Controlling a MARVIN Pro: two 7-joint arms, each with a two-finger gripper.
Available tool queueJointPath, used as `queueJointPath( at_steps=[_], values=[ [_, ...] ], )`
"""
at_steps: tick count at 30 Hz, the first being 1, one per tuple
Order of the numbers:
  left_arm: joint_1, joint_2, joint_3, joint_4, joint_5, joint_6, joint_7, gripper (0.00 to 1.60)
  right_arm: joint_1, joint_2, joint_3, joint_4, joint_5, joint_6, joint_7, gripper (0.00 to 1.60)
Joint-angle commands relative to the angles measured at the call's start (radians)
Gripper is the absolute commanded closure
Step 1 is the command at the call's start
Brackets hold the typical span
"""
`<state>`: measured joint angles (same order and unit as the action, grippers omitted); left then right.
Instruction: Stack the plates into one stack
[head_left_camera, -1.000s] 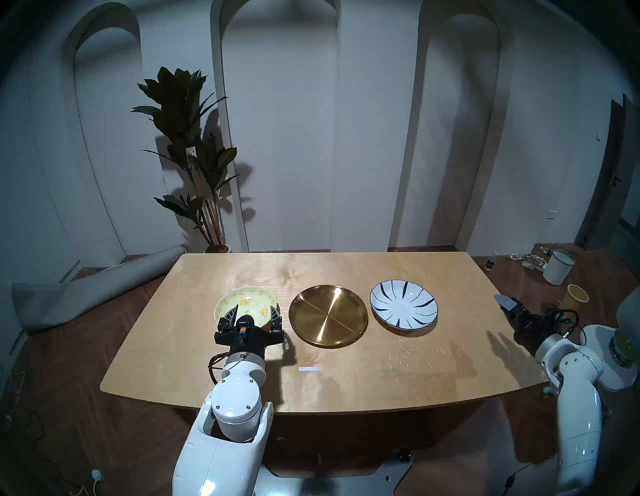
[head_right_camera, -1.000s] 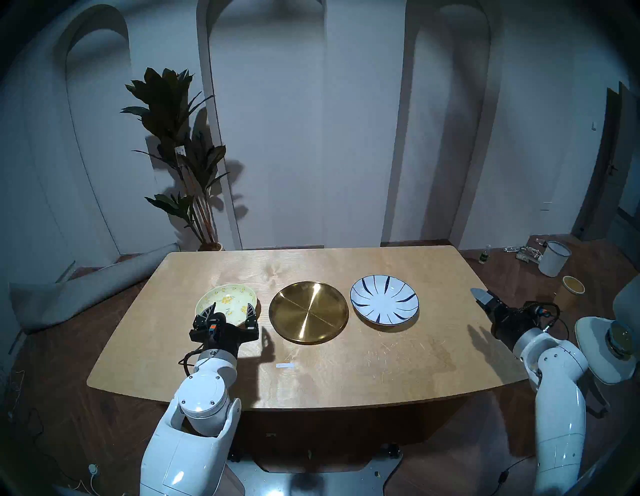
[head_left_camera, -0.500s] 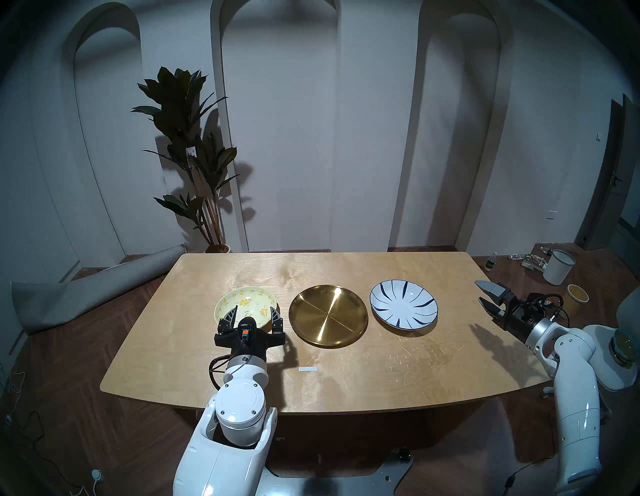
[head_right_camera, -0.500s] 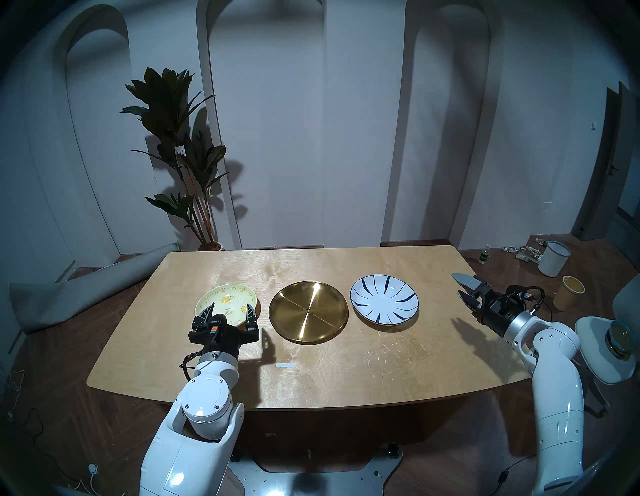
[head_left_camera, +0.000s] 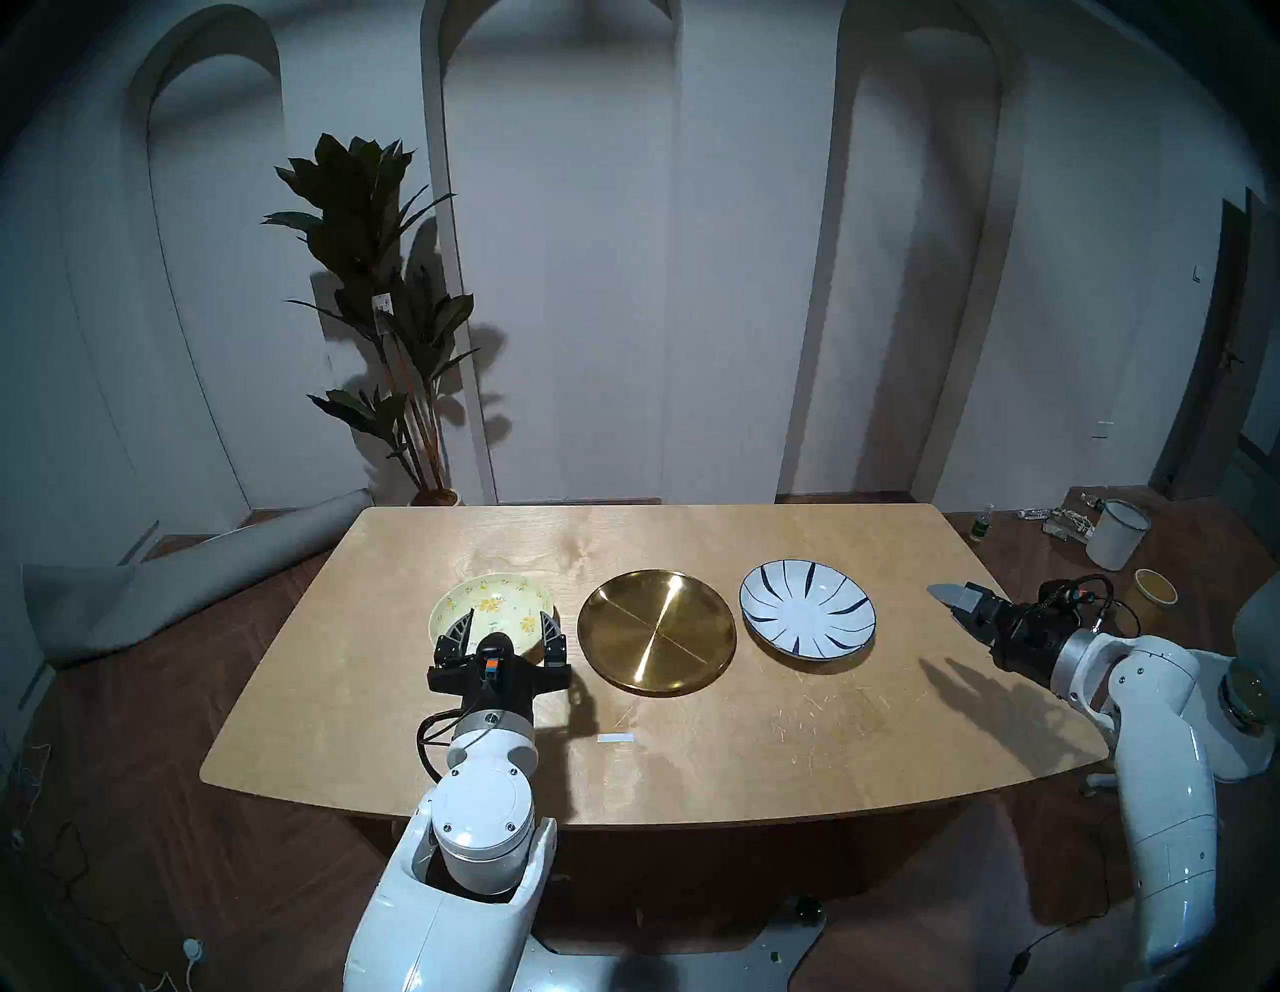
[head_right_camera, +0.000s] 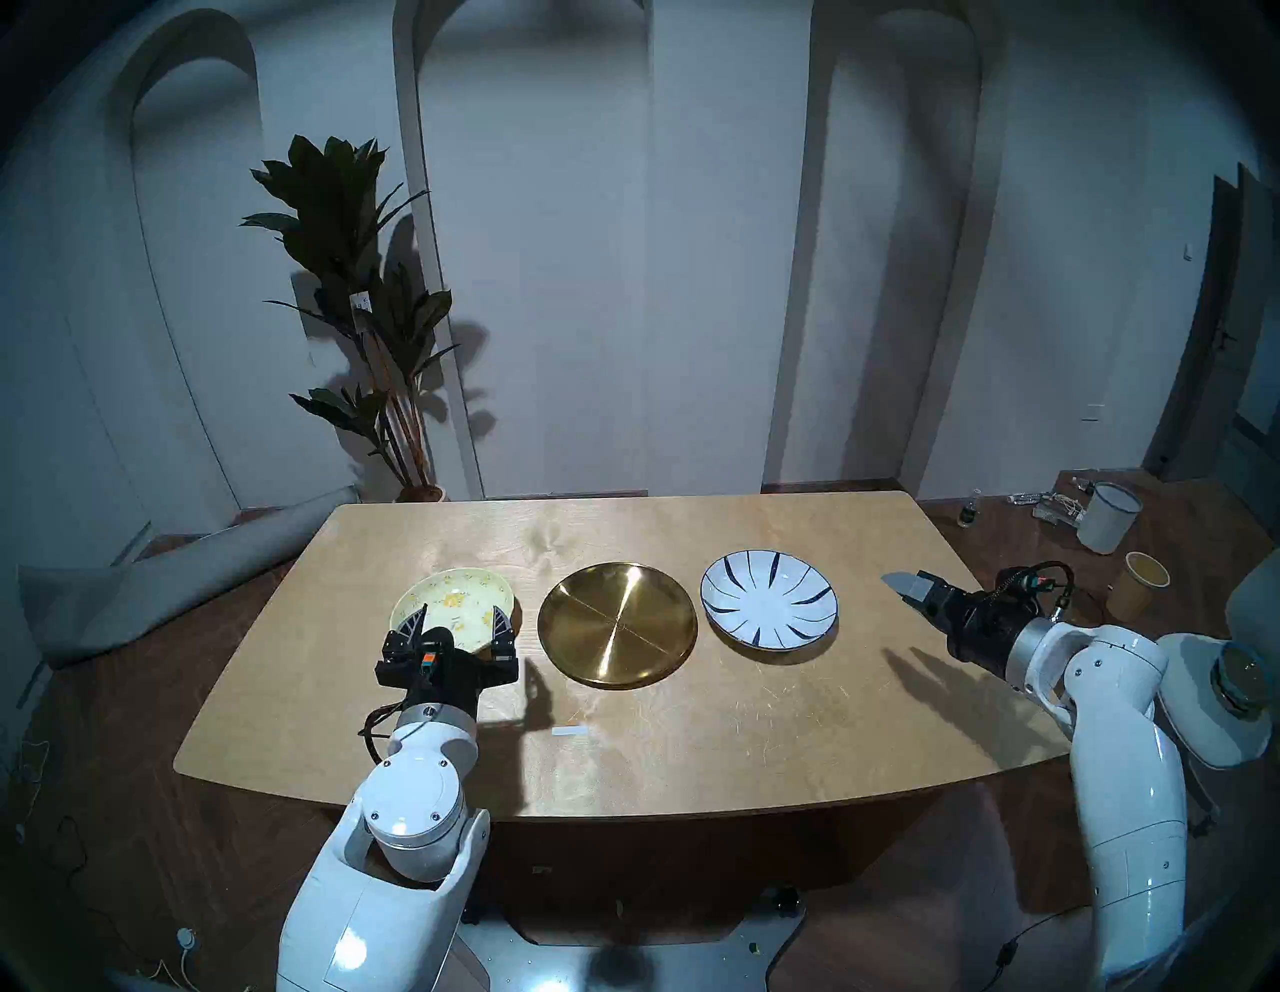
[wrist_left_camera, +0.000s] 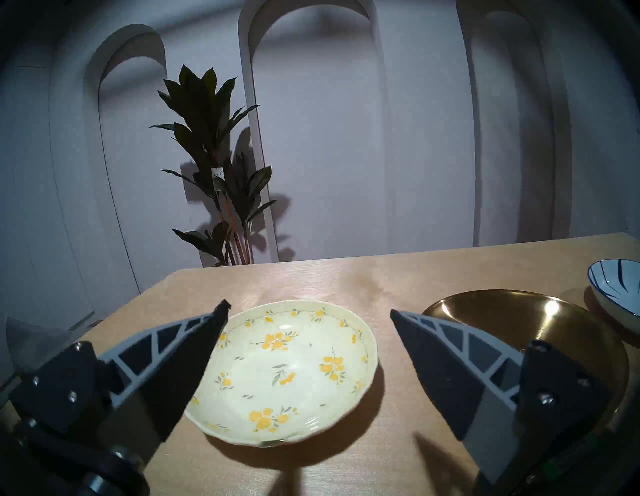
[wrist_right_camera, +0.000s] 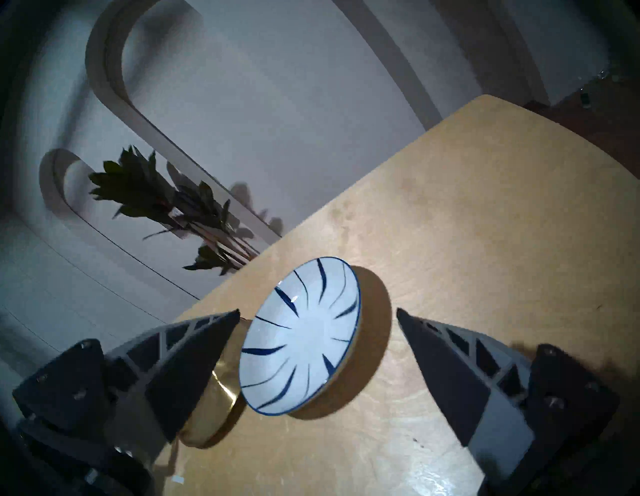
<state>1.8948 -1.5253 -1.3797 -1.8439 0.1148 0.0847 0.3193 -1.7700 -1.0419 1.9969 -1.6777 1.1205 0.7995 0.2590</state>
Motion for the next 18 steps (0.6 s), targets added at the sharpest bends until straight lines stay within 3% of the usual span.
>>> queueJointPath(
  at_steps=[1,4,9,15,18],
  values=[
    [0.024,0.013,0.012,-0.032,0.009,-0.017,-0.006,0.00,0.062,0.027,0.064,0.026,0.090,0.116,-0.018,0.00],
    [0.029,0.014,0.014,-0.038,0.012,-0.021,-0.001,0.00,0.099,0.044,0.062,0.074,0.116,0.158,-0.040,0.00],
    [0.034,0.021,0.009,-0.039,0.017,-0.022,0.006,0.00,0.161,0.050,0.037,0.165,0.161,0.160,-0.067,0.00],
    [0.044,0.023,0.011,-0.049,0.015,-0.023,0.010,0.00,0.217,0.085,-0.049,0.232,0.190,0.150,-0.081,0.00],
    [0.049,0.016,0.001,-0.069,-0.029,-0.020,-0.009,0.00,0.252,0.084,-0.077,0.269,0.200,0.150,-0.079,0.00]
  ],
)
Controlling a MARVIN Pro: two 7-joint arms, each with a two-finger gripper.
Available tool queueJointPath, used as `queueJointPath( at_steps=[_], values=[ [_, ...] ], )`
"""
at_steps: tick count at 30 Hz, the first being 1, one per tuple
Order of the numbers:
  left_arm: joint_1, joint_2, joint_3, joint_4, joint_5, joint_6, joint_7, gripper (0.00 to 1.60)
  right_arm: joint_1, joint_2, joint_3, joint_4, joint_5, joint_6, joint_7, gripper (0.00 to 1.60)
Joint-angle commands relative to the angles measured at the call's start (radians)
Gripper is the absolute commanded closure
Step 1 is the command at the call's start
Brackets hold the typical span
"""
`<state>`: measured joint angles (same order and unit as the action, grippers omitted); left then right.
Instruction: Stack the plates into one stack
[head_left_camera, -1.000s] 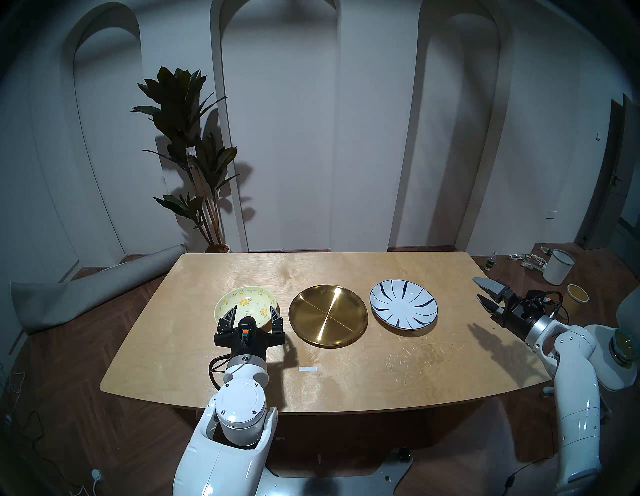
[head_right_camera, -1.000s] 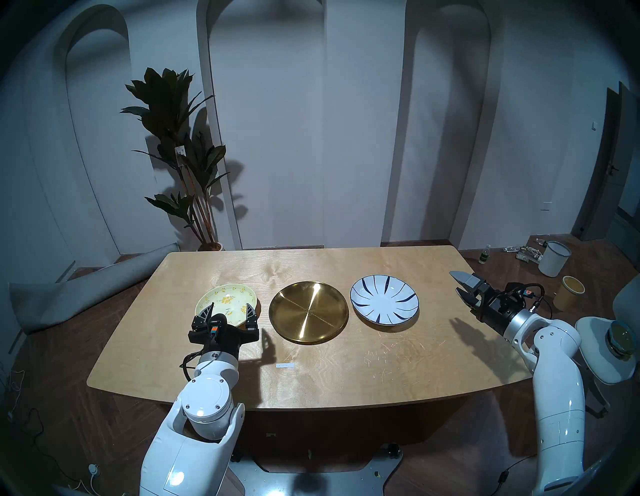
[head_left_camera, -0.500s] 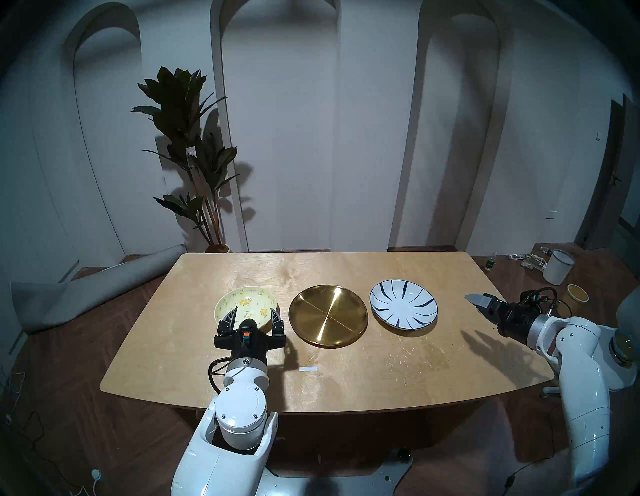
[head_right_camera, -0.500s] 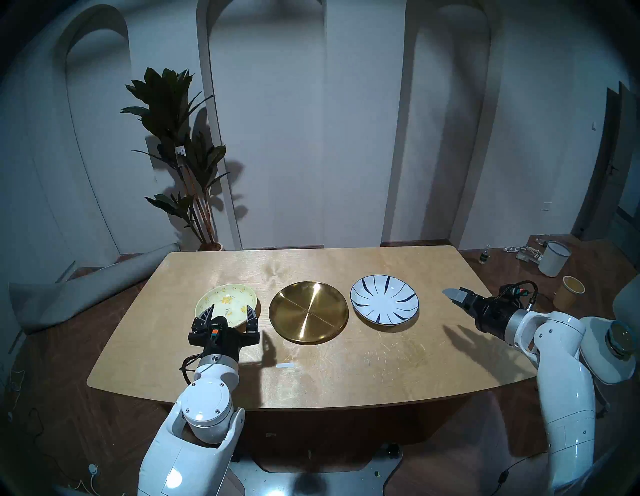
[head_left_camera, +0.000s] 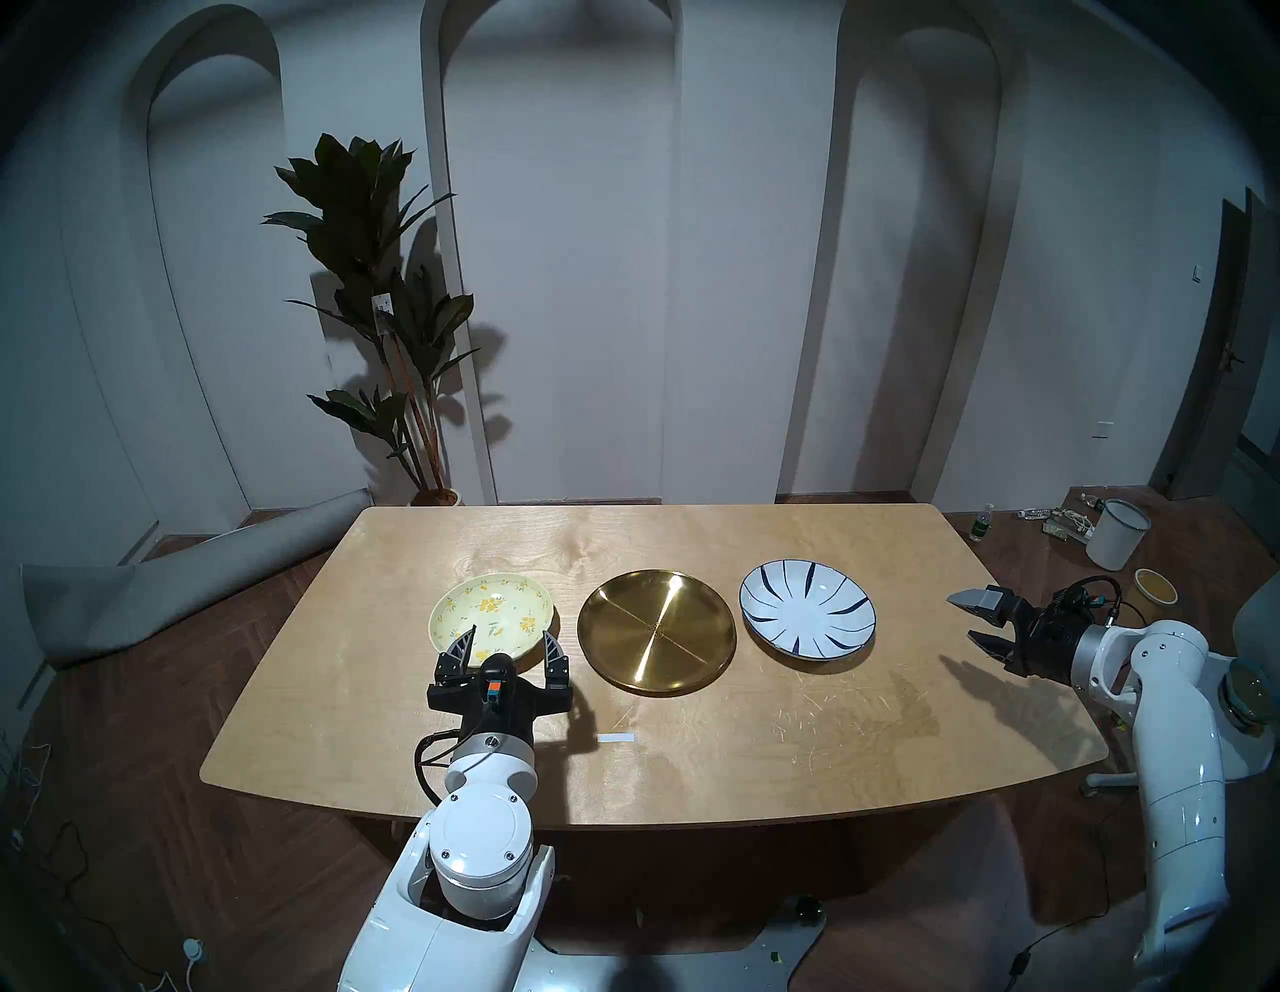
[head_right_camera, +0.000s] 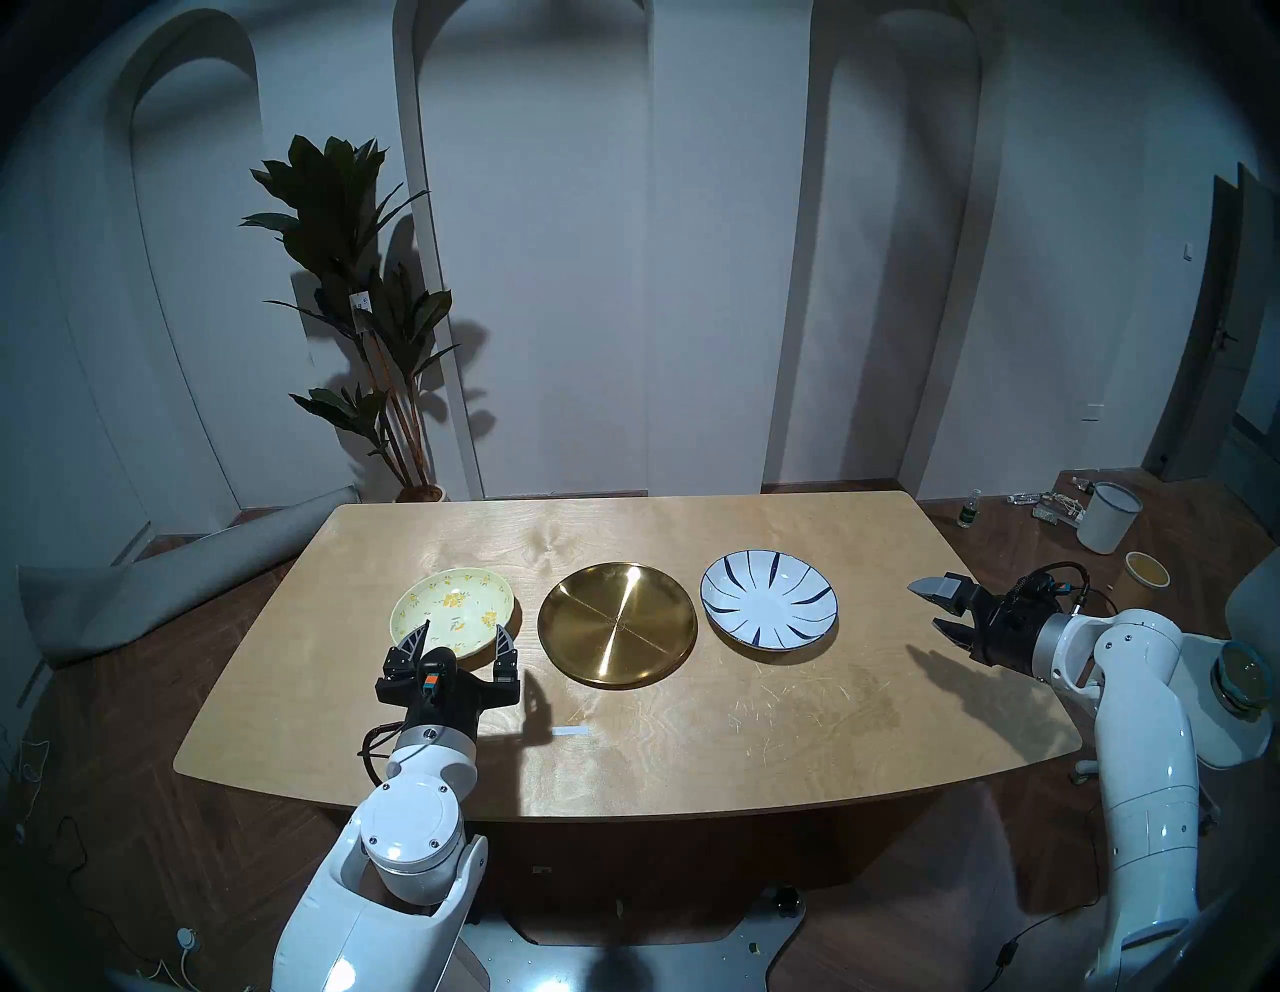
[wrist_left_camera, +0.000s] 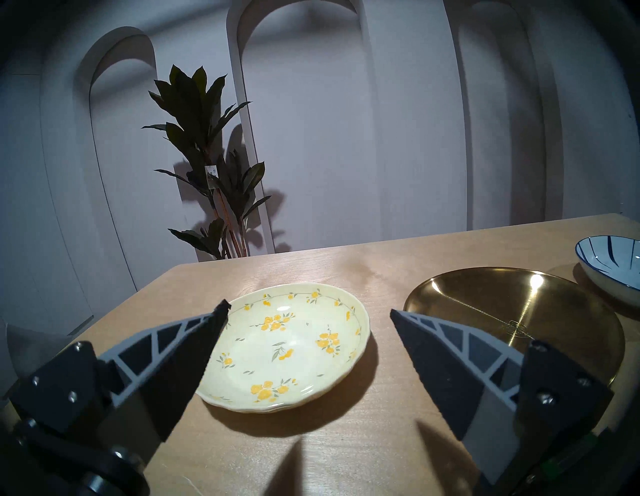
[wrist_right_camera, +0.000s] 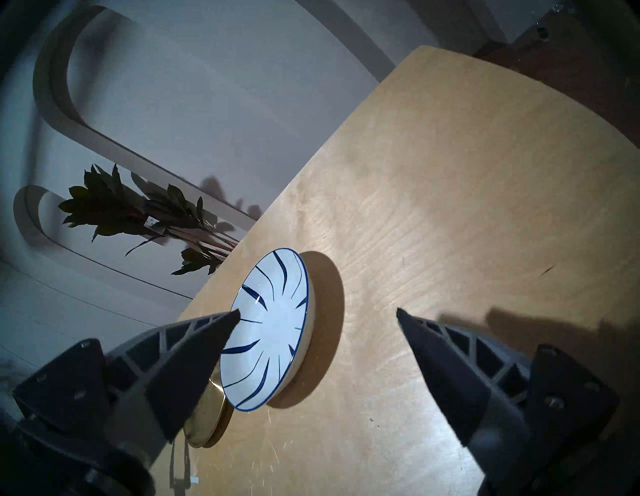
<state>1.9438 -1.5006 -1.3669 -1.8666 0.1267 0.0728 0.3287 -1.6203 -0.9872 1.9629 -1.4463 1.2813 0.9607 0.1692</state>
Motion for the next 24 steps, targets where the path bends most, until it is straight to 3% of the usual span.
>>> queueJointPath(
  at_steps=[1,4,13,24],
  values=[
    [0.002,-0.013,-0.017,-0.055,-0.056,-0.007,-0.022,0.00,0.103,0.032,-0.053,0.039,0.043,-0.019,0.009,0.00],
    [0.000,-0.034,-0.044,-0.102,-0.137,0.021,-0.045,0.00,0.138,0.018,-0.077,0.068,0.039,-0.018,0.005,0.00],
    [-0.006,-0.043,-0.091,-0.192,-0.243,0.119,-0.073,0.00,0.226,0.014,-0.171,0.189,0.051,-0.012,0.010,0.00],
    [0.001,-0.042,-0.108,-0.222,-0.272,0.195,-0.077,0.00,0.333,-0.014,-0.278,0.307,0.035,-0.046,0.065,0.00]
  ],
)
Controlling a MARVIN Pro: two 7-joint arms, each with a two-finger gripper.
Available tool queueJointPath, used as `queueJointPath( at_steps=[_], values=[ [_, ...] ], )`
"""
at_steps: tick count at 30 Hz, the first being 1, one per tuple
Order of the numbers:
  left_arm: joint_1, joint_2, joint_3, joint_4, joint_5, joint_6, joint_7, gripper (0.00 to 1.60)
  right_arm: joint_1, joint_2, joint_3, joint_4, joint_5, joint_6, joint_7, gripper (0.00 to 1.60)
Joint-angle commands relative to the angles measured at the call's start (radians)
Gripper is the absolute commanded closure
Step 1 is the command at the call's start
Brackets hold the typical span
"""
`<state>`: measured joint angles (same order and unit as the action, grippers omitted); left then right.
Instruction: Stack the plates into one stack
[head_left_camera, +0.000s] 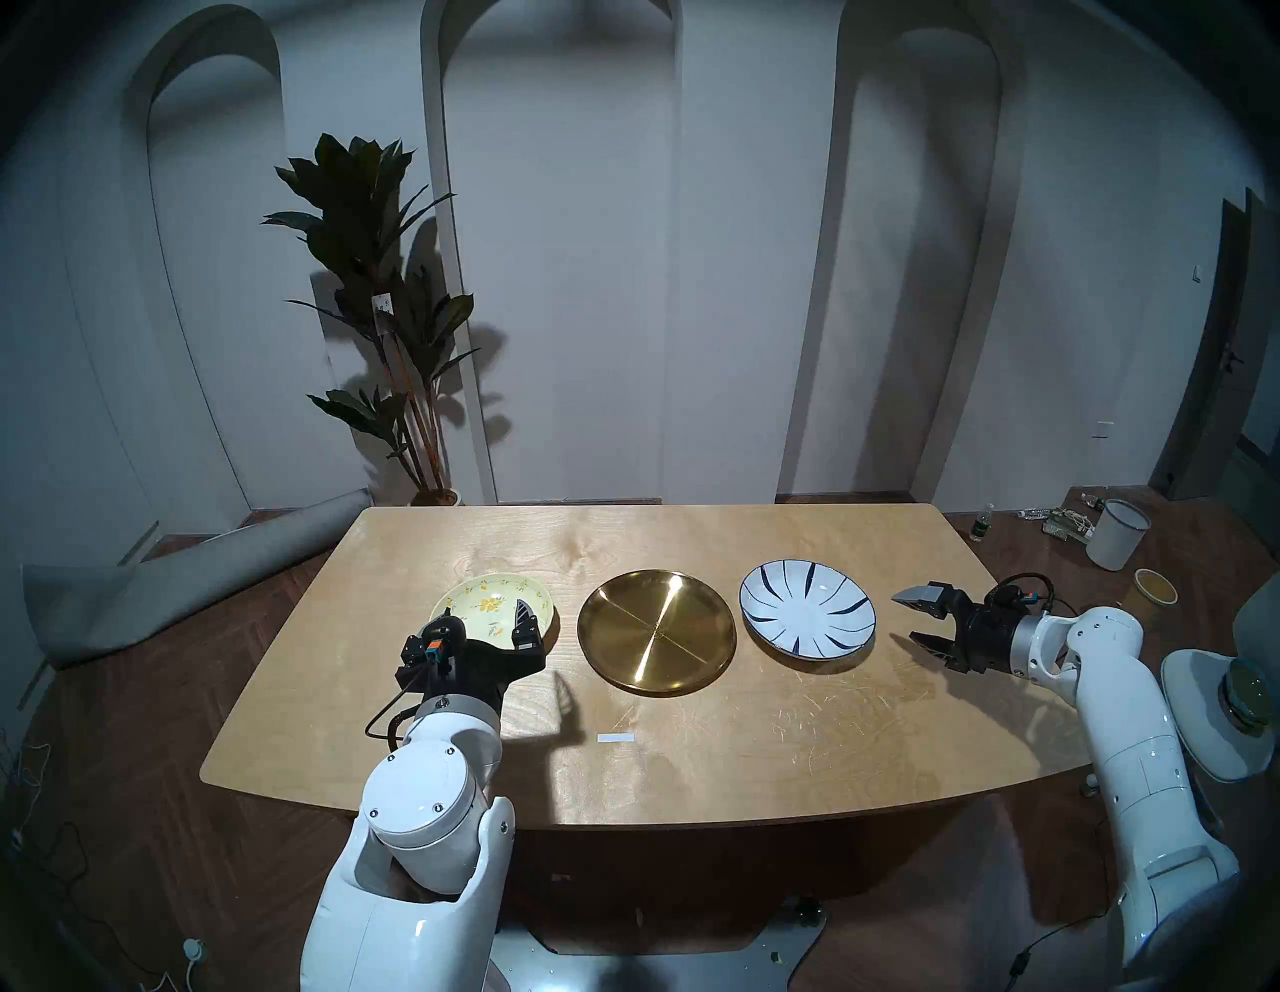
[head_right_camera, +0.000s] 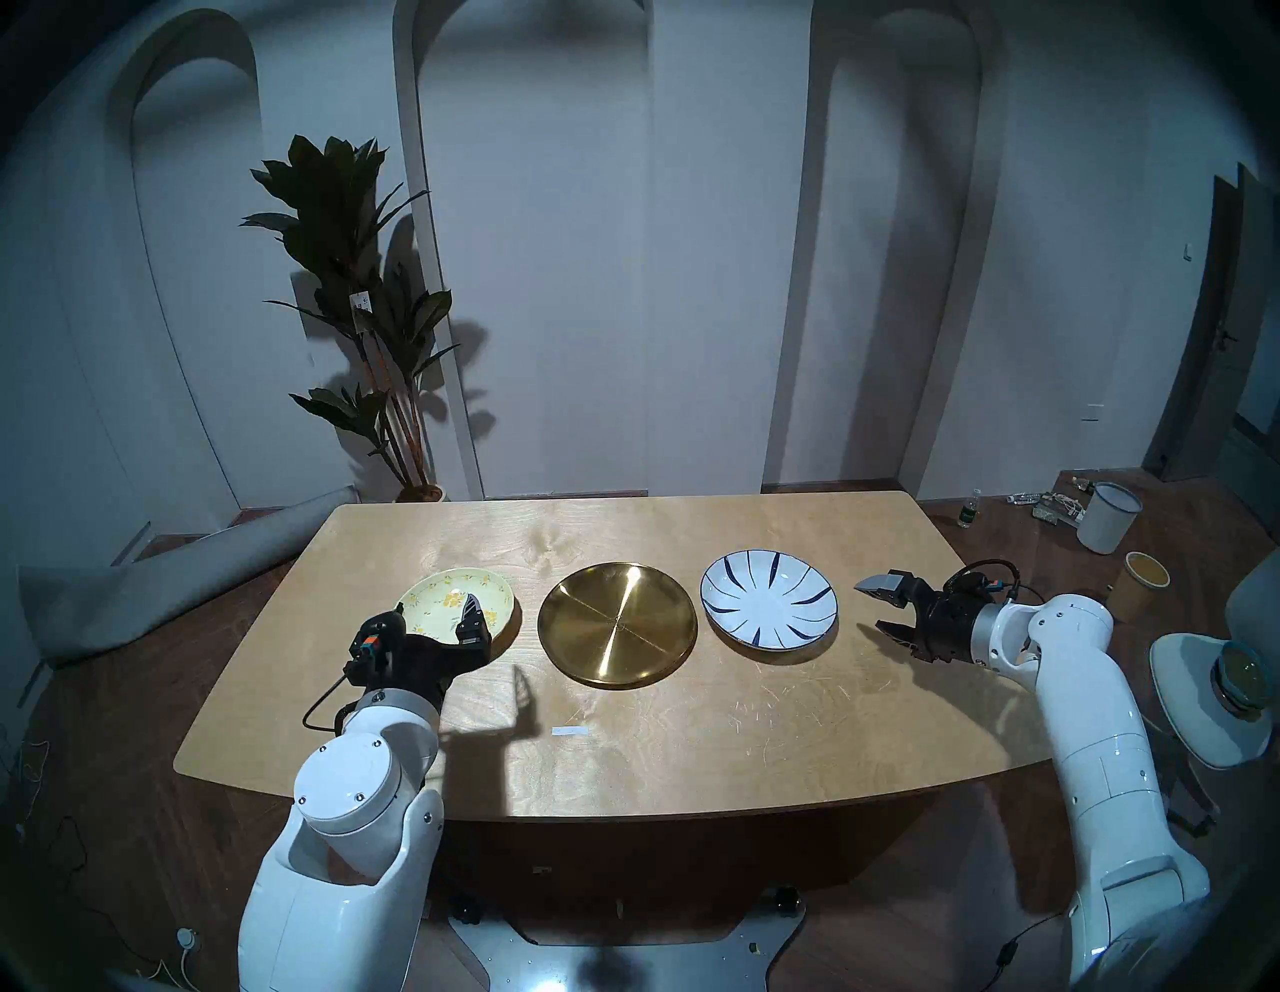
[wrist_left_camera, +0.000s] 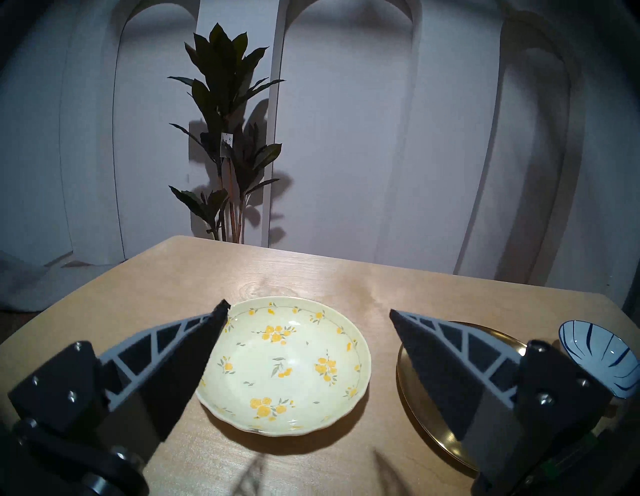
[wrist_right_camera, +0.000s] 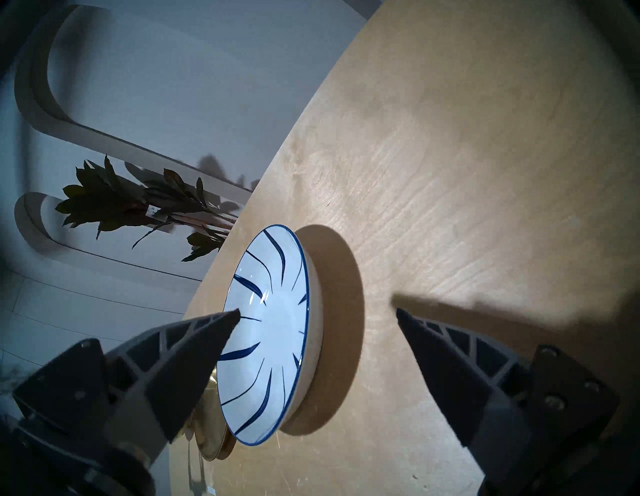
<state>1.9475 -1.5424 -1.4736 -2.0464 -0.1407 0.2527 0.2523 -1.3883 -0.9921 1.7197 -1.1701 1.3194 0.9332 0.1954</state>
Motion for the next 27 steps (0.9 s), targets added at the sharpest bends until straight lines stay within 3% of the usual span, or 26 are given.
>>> queueJointPath(
  at_steps=[1,19,27],
  values=[
    [-0.001,-0.001,-0.003,-0.044,-0.006,0.019,-0.001,0.00,0.113,-0.008,-0.045,0.044,-0.005,-0.016,0.043,0.00],
    [0.002,-0.009,-0.021,-0.054,-0.002,0.056,0.022,0.00,0.279,-0.046,-0.184,0.261,-0.060,-0.052,0.129,0.00],
    [-0.006,-0.013,-0.041,-0.047,-0.007,0.060,0.033,0.00,0.366,-0.061,-0.242,0.365,-0.090,-0.033,0.176,0.00]
  ],
)
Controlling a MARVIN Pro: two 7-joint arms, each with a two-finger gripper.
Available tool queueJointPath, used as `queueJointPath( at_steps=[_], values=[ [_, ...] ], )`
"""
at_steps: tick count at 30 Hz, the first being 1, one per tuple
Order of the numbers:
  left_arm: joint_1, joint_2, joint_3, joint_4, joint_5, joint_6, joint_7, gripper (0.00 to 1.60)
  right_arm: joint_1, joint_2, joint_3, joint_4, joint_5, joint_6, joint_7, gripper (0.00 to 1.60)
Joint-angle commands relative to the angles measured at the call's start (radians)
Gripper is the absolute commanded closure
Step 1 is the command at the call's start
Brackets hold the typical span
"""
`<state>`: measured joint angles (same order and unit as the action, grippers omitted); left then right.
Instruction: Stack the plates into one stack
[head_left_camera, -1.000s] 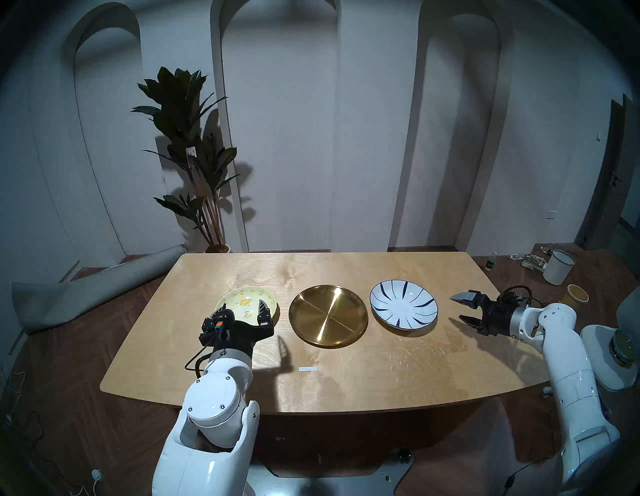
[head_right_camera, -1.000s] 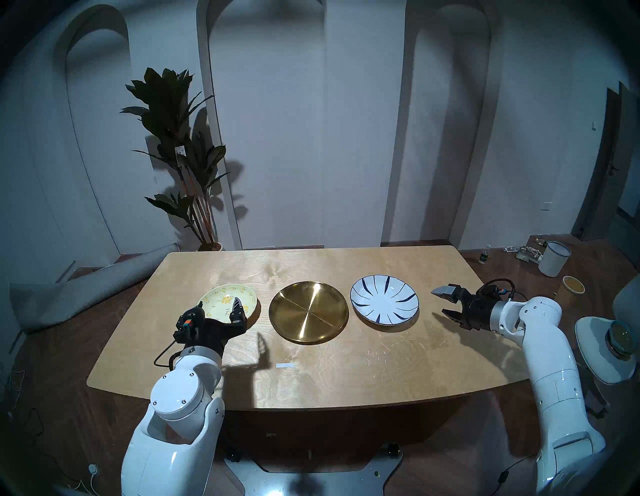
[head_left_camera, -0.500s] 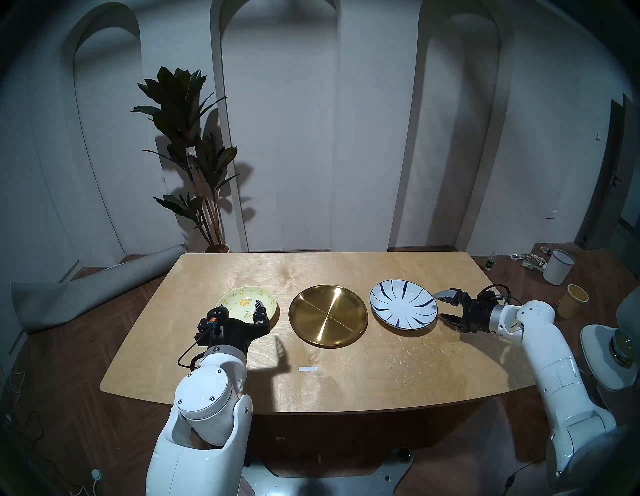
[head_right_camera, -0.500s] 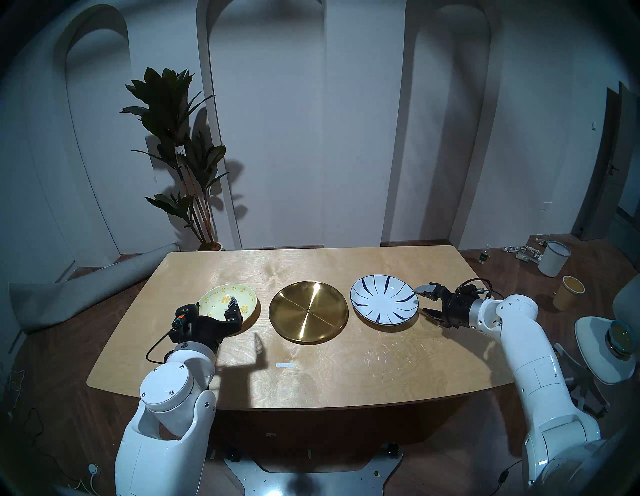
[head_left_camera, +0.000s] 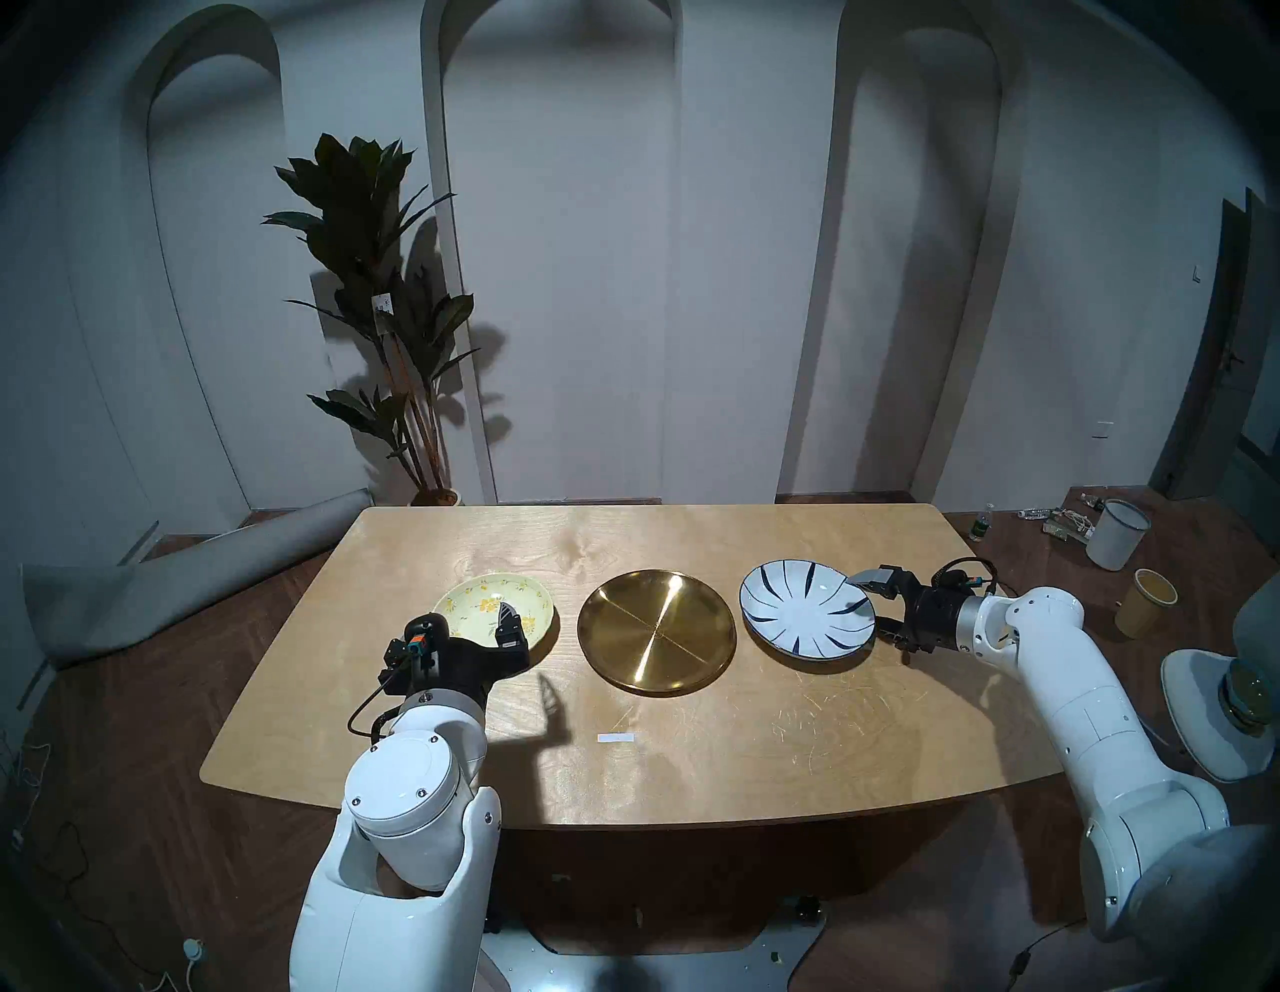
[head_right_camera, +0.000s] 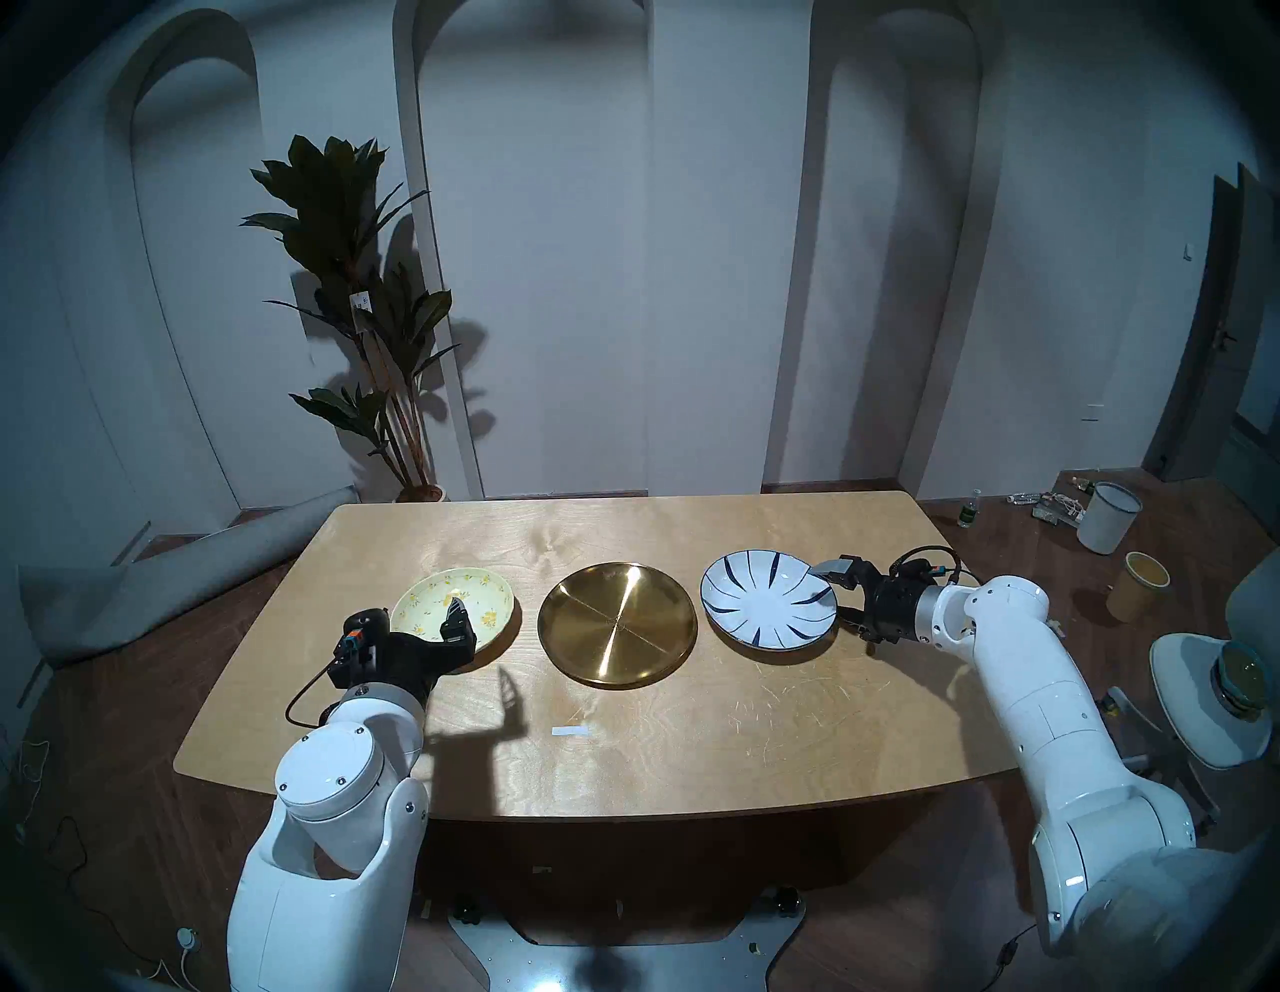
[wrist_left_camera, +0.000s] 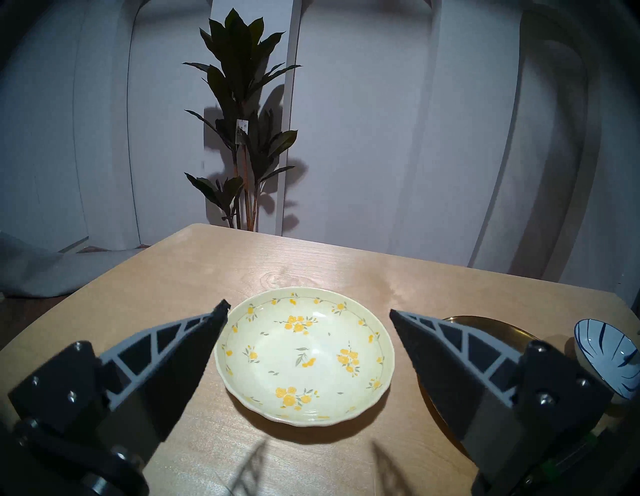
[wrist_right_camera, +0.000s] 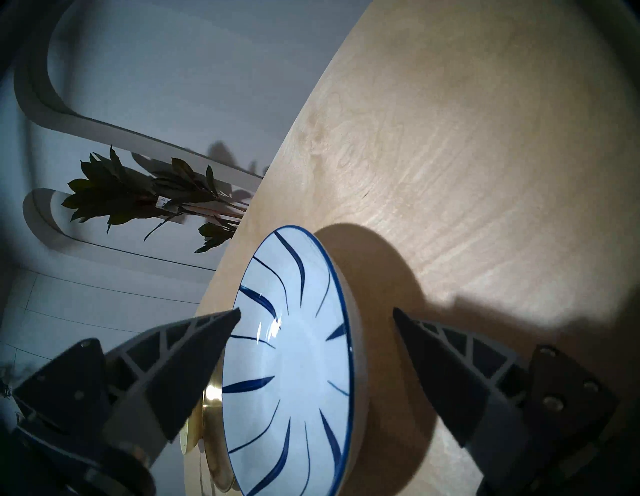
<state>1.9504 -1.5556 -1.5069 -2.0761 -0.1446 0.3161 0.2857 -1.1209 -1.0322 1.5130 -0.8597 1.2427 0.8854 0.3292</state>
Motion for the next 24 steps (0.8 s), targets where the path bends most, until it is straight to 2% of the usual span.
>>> queueJointPath(
  at_steps=[1,6,9,23,24],
  values=[
    [-0.010,-0.001,-0.009,-0.017,-0.004,-0.003,0.001,0.00,0.127,-0.022,-0.056,0.086,-0.024,0.029,0.051,0.00],
    [-0.013,-0.009,-0.018,-0.011,-0.007,-0.001,0.009,0.00,0.178,-0.031,-0.106,0.125,-0.045,0.075,0.070,0.00],
    [-0.016,-0.013,-0.023,-0.006,-0.008,0.001,0.014,0.00,0.193,-0.033,-0.131,0.128,-0.052,0.075,0.074,0.00],
    [-0.025,-0.026,-0.047,0.006,-0.029,0.020,0.033,0.00,0.324,-0.026,-0.285,0.277,-0.081,0.075,0.169,0.00],
    [-0.027,-0.026,-0.049,0.008,-0.031,0.022,0.033,0.00,0.333,-0.026,-0.294,0.290,-0.082,0.075,0.179,0.04]
  ],
)
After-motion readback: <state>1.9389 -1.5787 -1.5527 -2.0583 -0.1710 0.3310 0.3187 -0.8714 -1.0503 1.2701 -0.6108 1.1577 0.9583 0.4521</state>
